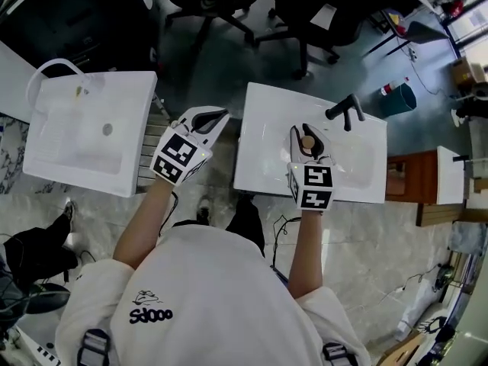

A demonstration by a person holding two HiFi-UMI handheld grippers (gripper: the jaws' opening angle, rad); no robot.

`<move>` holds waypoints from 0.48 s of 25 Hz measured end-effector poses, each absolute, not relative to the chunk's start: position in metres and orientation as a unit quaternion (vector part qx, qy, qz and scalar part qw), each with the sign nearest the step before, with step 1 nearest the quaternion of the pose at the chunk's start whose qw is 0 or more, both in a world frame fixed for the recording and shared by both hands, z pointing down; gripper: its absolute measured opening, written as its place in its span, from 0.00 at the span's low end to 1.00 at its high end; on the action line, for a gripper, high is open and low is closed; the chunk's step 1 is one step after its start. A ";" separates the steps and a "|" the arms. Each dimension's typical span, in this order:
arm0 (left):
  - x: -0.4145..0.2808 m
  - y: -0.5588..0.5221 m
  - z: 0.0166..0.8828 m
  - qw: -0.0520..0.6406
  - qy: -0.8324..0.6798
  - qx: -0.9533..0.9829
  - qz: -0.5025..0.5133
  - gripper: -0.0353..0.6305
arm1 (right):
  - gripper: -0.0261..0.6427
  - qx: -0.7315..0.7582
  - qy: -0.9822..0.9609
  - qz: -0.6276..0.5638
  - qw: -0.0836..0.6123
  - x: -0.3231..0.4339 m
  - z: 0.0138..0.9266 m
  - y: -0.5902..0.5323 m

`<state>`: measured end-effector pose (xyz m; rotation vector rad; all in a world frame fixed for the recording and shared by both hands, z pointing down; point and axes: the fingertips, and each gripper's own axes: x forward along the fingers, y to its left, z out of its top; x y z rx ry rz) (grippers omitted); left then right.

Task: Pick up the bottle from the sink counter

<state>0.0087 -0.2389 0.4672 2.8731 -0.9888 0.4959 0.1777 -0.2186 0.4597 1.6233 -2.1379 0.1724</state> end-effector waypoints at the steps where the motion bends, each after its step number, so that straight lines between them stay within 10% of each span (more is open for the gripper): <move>1: 0.011 -0.236 0.461 0.025 -0.315 0.936 0.158 0.06 | 0.18 0.593 -0.772 0.059 0.221 0.179 0.453 -0.213; 12: 0.039 -0.211 0.399 -0.043 -0.258 0.958 0.120 0.06 | 0.18 0.638 -0.749 0.031 0.177 0.194 0.390 -0.155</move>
